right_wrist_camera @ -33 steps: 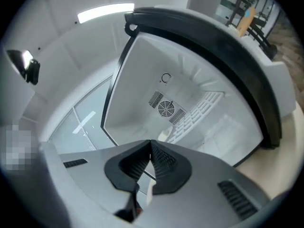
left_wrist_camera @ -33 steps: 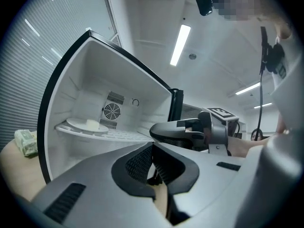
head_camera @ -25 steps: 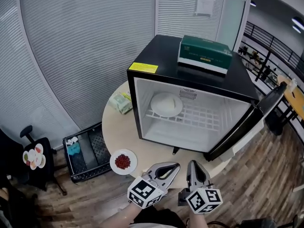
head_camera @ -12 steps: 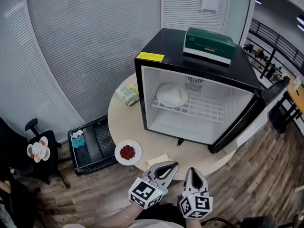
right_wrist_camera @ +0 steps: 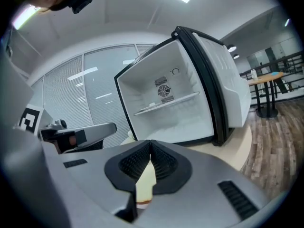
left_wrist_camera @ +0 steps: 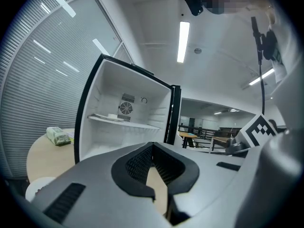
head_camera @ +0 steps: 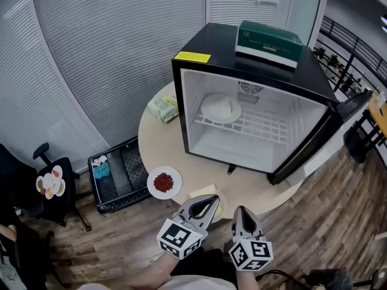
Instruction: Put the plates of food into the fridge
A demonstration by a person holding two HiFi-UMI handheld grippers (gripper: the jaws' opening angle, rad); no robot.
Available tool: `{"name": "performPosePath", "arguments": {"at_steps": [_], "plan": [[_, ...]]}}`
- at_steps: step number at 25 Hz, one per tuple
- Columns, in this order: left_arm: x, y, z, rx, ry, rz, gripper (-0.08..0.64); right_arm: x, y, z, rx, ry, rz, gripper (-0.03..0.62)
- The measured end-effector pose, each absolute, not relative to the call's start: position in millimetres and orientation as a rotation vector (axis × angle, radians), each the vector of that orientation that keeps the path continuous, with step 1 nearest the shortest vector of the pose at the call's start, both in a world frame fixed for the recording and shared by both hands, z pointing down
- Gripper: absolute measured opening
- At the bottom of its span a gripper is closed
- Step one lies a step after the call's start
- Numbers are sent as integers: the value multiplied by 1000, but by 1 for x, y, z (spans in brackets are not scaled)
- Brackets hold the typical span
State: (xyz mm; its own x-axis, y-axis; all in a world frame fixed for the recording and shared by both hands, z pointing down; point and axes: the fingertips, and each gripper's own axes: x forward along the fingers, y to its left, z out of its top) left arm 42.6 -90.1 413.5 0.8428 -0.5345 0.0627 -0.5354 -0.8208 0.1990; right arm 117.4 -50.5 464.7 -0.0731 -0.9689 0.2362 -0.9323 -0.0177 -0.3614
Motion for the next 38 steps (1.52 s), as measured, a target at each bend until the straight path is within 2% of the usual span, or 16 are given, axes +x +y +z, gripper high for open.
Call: {"name": "performPosePath", "arguments": {"at_steps": [14, 19, 22, 29, 38], "plan": [[-13, -82, 460, 2662, -1064, 82, 5, 76, -24, 541, -1685, 2083, -1244, 12], [-24, -75, 476, 2617, -1145, 77, 5, 49, -10, 572, -1446, 2082, -1464, 149], [-33, -72, 487, 2586, -1199, 83, 5, 43, -3, 600, -1340, 1970, -1614, 166], [-49, -63, 510, 2546, -1310, 105, 5, 53, -12, 645, -1335, 1753, -1686, 166], [-49, -57, 525, 2627, -1348, 176, 5, 53, -40, 650, -1166, 1599, -1612, 164]]}}
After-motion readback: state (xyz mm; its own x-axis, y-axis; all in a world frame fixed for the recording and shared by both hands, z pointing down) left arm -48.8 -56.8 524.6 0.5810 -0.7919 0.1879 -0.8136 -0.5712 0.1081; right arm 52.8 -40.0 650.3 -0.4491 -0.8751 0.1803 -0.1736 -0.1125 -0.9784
